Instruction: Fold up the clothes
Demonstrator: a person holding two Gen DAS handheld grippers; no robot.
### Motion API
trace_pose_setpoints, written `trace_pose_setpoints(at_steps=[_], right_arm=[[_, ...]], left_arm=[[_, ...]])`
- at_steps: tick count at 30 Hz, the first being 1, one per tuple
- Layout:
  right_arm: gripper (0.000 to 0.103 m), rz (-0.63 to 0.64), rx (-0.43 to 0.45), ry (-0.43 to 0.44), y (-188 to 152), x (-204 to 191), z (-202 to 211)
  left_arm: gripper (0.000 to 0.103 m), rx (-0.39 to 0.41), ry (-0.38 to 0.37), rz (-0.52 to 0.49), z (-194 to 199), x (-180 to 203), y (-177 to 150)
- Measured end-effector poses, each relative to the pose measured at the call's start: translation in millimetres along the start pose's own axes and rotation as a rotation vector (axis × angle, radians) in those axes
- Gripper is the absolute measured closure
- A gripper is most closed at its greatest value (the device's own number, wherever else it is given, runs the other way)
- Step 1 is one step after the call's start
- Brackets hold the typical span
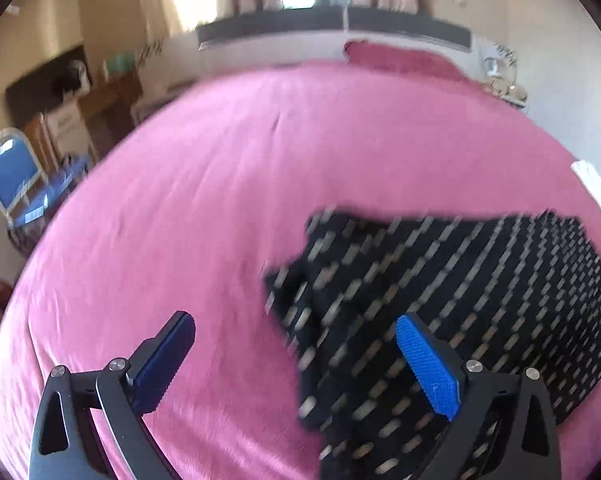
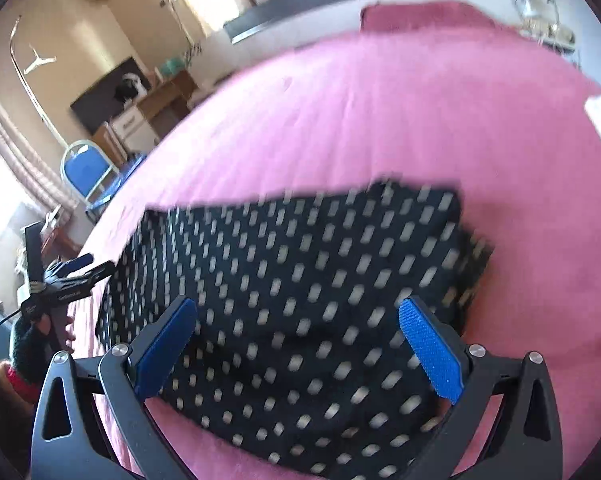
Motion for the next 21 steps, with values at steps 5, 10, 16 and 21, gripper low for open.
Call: trace_pose_setpoints(at_steps=[5,10,16,21], right_arm=[[0.0,0.007,-0.061,0.03,21,6,-43],[0.0,0.008,-0.179,-0.028,6,31,-72],[0.0,-0.004,-0.125,0.007,19,30,-56],[0.0,0.092,-0.167,0.089,22,-33,-76]], left_arm=[[0.0,-0.076,-0.057,-0.136,-57,52,12],[0.0,-0.14,-0.003,-0.022,-79,17,-16],[0.0,-0.125,-0.052,0.104,-63,-19,-38],[0.0,-0.127,-0.032,0.135,-61,-14,-46]])
Point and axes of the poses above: each gripper's, at about its wrist camera, not at the fingertips, and z roughly against the way its jaws point, x to its right, y to its top, the point moved 5 cm from there along -z, roughly the way its jaws point, and after that the axes turned 13 degrees about x, right-handed, at the moved point
